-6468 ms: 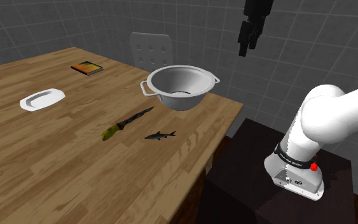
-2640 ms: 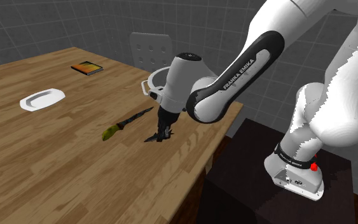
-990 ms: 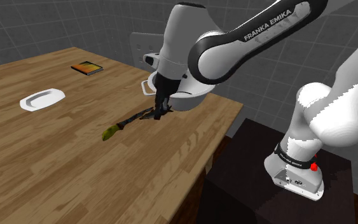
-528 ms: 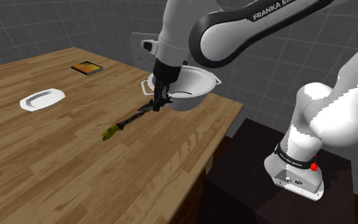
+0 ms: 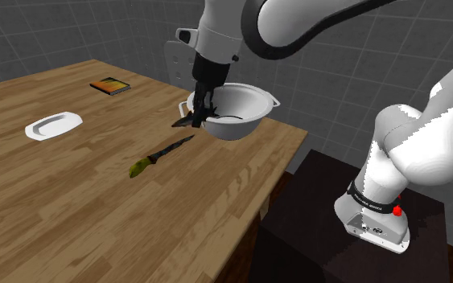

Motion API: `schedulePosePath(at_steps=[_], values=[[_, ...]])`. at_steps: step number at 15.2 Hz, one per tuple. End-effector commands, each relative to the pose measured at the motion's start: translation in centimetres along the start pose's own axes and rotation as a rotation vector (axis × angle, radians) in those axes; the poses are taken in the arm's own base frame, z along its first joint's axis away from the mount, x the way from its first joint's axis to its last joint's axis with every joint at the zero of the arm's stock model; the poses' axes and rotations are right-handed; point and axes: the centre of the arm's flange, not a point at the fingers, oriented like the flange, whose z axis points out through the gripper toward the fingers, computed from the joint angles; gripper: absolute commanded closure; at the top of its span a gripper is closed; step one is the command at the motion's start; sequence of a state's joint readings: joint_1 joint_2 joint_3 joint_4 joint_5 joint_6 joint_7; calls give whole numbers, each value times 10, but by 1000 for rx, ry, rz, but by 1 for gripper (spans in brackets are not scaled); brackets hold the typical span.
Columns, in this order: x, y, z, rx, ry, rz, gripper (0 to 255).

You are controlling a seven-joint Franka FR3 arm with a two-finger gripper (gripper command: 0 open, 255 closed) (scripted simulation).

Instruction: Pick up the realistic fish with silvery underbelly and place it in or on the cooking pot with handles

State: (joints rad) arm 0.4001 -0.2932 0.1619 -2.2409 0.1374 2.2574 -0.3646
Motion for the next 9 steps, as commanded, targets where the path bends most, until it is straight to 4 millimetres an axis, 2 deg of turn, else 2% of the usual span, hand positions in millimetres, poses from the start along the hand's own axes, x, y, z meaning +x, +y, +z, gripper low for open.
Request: schedulePosePath(at_steps=[1, 9], values=[[-5, 11, -4, 0, 0, 0, 255], [-53, 105, -14, 0, 0, 0, 255]])
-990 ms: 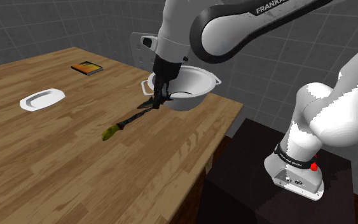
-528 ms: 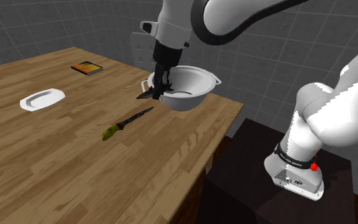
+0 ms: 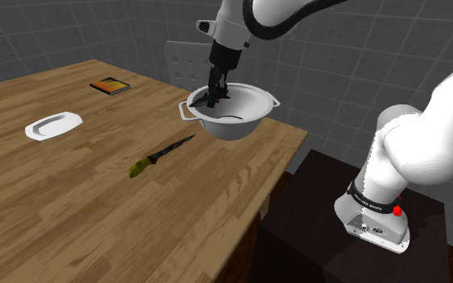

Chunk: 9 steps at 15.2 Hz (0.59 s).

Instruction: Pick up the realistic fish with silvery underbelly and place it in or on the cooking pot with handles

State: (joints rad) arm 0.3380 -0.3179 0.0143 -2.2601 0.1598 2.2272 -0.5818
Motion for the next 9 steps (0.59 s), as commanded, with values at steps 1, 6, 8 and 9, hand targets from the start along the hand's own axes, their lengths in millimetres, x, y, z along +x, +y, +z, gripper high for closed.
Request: schedulePosePath(at_steps=[1, 6, 8, 9], values=[[-12, 22, -2, 0, 0, -2, 255], [-42, 81, -7, 0, 0, -2, 255], [-54, 104, -10, 0, 0, -2, 255], [-60, 116, -11, 0, 0, -2, 255]])
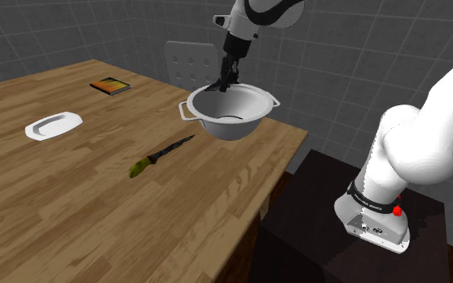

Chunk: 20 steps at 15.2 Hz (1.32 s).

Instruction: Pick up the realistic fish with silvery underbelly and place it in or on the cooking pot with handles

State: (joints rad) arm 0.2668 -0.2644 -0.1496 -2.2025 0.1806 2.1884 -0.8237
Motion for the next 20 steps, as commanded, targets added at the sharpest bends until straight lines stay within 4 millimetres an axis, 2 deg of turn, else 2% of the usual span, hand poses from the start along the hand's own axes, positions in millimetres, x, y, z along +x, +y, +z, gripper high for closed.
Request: schedulePosePath(at_steps=[1, 4, 15, 20], values=[[-12, 22, -1, 0, 0, -2, 255], [-30, 57, -4, 0, 0, -2, 255], [-48, 55, 51, 0, 0, -2, 255], [-49, 55, 54, 0, 0, -2, 255]])
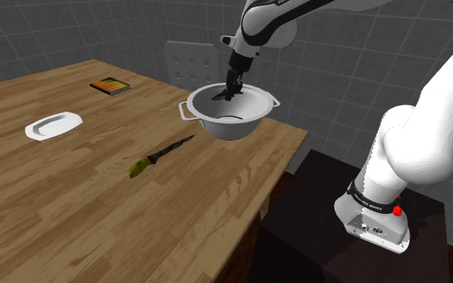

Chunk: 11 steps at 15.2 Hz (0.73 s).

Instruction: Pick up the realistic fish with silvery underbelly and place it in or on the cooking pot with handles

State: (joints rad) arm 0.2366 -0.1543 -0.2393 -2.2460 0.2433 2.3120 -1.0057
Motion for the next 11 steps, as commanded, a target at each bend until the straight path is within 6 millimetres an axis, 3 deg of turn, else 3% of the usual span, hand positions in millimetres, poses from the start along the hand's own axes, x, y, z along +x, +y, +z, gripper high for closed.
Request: schedulePosePath(at_steps=[1, 3, 4, 9, 11], values=[[0, 0, 0, 0, 0, 0, 255], [0, 0, 0, 0, 0, 0, 255], [0, 0, 0, 0, 0, 0, 0], [0, 0, 0, 0, 0, 0, 0], [0, 0, -26, 0, 0, 0, 0]])
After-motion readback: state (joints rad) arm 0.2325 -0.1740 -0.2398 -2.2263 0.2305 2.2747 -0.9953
